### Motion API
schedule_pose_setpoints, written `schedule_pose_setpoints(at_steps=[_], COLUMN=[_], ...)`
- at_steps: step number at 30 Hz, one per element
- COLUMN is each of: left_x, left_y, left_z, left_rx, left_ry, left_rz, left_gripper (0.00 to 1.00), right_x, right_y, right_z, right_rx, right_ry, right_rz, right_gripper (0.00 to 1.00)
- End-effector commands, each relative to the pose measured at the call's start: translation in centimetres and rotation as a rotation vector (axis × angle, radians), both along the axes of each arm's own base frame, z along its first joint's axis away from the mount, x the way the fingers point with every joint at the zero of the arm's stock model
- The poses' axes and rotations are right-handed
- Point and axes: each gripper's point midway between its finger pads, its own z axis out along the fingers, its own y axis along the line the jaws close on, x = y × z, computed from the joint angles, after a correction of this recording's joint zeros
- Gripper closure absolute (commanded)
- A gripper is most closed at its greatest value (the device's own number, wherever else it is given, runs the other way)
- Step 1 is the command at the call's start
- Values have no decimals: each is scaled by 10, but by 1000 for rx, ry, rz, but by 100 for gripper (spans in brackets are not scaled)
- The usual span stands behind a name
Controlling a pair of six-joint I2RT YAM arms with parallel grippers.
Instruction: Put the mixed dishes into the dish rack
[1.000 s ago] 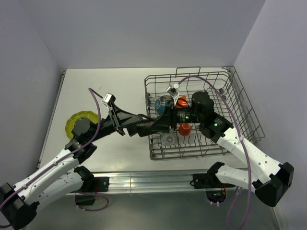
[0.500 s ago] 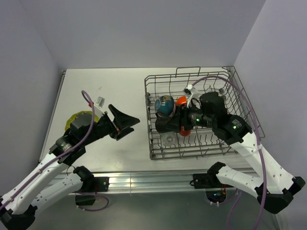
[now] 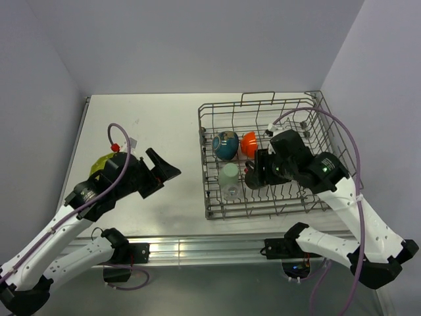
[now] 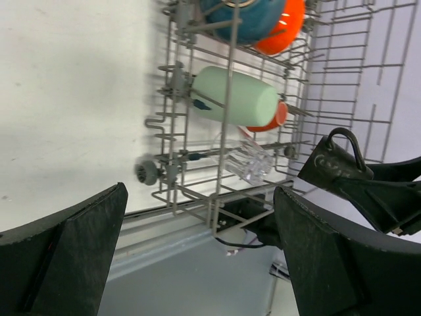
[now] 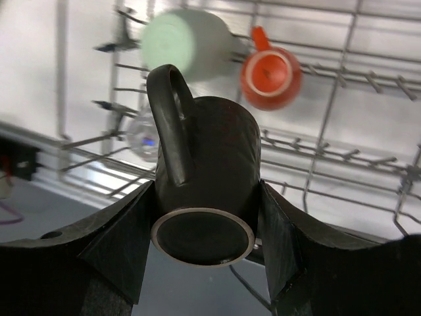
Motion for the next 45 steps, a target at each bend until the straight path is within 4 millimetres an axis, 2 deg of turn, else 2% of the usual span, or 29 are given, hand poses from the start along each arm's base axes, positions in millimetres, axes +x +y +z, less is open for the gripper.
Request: schedule_pose_setpoints(at_steps=[1, 6, 16, 25, 29, 35, 38, 39, 41, 42, 44, 45], left_x=[4, 4, 5, 9, 10, 12, 14, 15, 18, 17, 21, 24], left_y=[12, 13, 27, 29, 32, 50, 63, 65, 73, 78, 81, 82], left_z=[10, 8, 10, 12, 9, -3, -9, -12, -18, -24, -31, -36], left_rx=[47, 63, 102, 133, 151, 214, 248, 259, 276, 293, 303, 320], left_ry=[-39, -31, -30, -36, -23, 31, 54, 64, 82, 108, 123, 136], left_rz=[35, 34, 90, 97, 115, 215, 289, 308, 373, 401, 436, 442], left_gripper=[1, 1, 1, 1, 1, 1, 1, 1, 1, 1, 1, 1], right_x=[5, 11, 21, 31, 29, 25, 23, 23, 23, 23, 23, 24], right_y=[-17, -16, -9, -1, -5, -4, -3, -3, -1, -1, 0, 2], right_z=[-17, -28, -68, -86, -96, -102, -106, -106, -106, -104, -101, -97], right_rx=[-91, -115, -170, -200, -231, -228, -233, -232, -226, -219, -210, -198], right_ry=[5, 18, 81, 108, 132, 153, 166, 164, 157, 149, 138, 122], right_rz=[-78, -87, -68, -43, -50, -41, -35, -37, -38, -40, -39, -35], right_gripper=[100, 100, 100, 100, 100, 100, 88, 78, 70, 61, 51, 38])
